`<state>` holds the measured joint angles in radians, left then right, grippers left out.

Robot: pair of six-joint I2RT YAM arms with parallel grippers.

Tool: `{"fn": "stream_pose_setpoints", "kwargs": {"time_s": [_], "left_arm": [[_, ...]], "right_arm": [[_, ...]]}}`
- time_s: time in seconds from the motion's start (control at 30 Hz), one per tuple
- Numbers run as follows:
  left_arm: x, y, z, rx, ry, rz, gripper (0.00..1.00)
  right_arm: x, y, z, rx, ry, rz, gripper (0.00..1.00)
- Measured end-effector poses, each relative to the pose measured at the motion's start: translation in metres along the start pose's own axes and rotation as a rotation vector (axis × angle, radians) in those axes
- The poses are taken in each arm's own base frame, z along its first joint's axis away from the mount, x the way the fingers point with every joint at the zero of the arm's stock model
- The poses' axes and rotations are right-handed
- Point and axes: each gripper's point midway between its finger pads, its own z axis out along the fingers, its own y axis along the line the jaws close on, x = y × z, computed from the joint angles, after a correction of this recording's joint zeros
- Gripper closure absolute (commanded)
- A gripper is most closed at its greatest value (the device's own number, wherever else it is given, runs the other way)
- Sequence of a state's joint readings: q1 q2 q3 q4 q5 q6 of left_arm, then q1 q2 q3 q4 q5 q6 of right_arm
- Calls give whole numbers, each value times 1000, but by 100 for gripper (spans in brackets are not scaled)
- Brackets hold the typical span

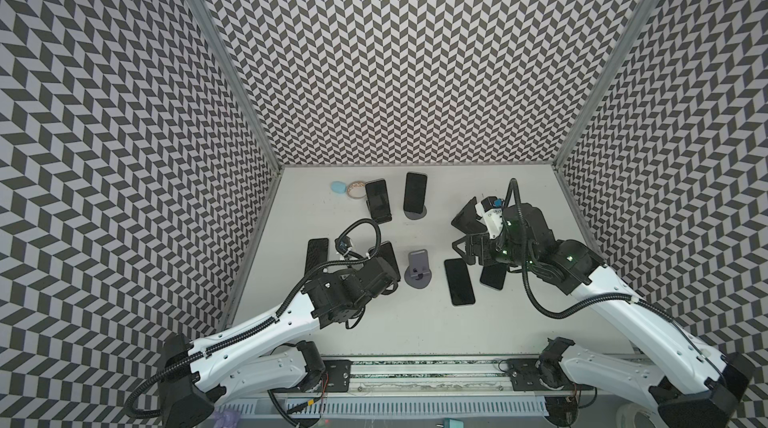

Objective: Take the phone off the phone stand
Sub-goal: 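Lower the left gripper onto the purple-edged phone on the grey stand and close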

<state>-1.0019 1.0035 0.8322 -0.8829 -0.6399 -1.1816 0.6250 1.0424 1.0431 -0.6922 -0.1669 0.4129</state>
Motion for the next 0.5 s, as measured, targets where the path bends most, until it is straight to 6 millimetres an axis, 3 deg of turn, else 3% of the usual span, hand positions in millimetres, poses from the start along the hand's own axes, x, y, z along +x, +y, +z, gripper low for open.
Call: {"fn": "stream_pose_setpoints", "kwargs": {"time_s": [0.5], "left_arm": [[14, -14, 16, -29, 44, 18, 0]], "right_arm": [[1, 7, 6, -42, 12, -22, 16]]}}
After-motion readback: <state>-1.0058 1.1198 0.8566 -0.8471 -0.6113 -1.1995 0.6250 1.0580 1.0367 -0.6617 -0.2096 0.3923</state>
